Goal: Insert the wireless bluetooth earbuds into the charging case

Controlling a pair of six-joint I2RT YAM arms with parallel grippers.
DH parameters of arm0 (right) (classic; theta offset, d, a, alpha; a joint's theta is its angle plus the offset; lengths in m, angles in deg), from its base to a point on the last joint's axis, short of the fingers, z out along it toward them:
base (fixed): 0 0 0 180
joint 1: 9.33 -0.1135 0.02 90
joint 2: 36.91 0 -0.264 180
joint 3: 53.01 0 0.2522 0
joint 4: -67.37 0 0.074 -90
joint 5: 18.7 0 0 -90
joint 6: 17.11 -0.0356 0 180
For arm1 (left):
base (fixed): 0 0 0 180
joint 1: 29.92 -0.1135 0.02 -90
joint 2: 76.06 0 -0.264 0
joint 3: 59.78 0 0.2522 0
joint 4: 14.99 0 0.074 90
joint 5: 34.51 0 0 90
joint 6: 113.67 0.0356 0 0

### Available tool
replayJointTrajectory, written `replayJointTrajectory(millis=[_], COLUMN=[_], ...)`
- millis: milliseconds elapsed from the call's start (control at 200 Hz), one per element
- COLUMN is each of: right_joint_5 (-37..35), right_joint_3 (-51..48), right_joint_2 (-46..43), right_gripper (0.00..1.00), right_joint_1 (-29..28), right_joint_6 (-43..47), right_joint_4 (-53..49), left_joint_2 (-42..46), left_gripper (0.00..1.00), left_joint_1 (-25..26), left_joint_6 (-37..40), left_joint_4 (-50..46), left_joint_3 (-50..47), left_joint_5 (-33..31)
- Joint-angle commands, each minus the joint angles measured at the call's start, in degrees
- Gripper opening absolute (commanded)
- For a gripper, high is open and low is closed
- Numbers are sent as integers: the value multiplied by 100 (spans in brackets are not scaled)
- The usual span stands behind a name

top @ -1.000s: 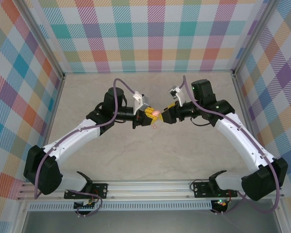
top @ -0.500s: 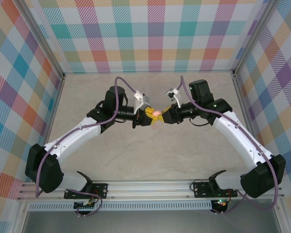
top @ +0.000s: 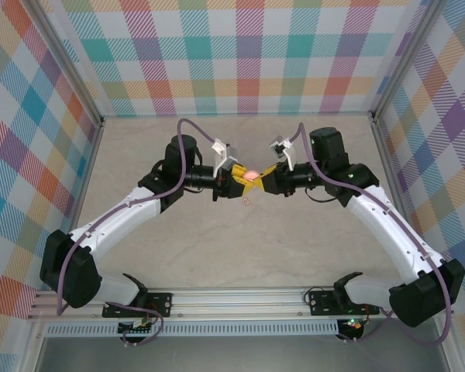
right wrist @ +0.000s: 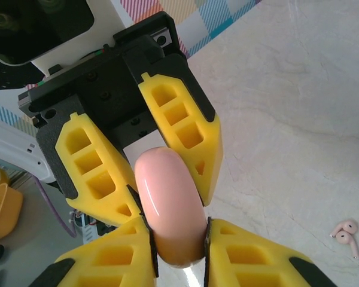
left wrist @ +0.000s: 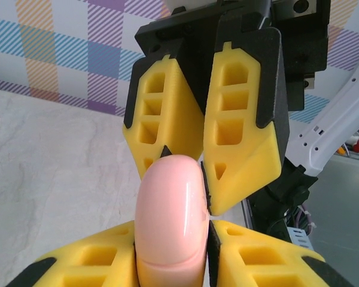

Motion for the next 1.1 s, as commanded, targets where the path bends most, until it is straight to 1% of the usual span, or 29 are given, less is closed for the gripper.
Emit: replayJointTrajectory(millis=[0, 50, 140, 275, 325, 395, 485, 540, 635, 725, 890, 1005, 1095], right_joint_5=[420, 419, 418, 429, 403, 348, 64, -204, -661, -996, -1021, -974, -851], right_joint_3=[-32, -39, -56, -66, -57, -35, -15, 20, 80, 93, 169, 258, 295], right_joint_2=[-107, -107, -116, -116, -99, -91, -94, -78, -53, -45, 95, 255, 306], right_gripper=[19, 19, 19, 19, 20, 23, 30, 36, 41, 42, 47, 48, 51], right_joint_1=[-55, -53, -53, -53, -55, -53, -52, -53, -52, -53, -53, -57, -54], right_joint_6=[-198, -209, -253, -288, -280, -278, -336, -390, -495, -579, -566, -494, -441], right_joint_4=[440, 462, 489, 511, 478, 439, 409, 370, 311, 307, 134, -77, -163], left_joint_2=[34, 23, 11, -15, -8, -2, 24, 42, 108, 159, 245, 300, 326], left_gripper=[33, 33, 30, 15, 6, 0, 0, 0, 0, 0, 0, 0, 0], left_joint_1=[34, 34, 34, 33, 34, 32, 47, 73, 140, 199, 219, 228, 223], left_joint_6=[-252, -296, -342, -350, -342, -273, 19, 296, 834, 1140, 1279, 1266, 1167], left_joint_4=[486, 544, 567, 558, 550, 482, 224, -10, -470, -685, -738, -637, -469], left_joint_3=[-76, -86, -77, -76, -77, -69, -28, 14, 97, 133, 110, 59, -13], left_joint_5=[29, 55, 98, 137, 151, 163, 201, 249, 266, 304, 231, 167, 53])
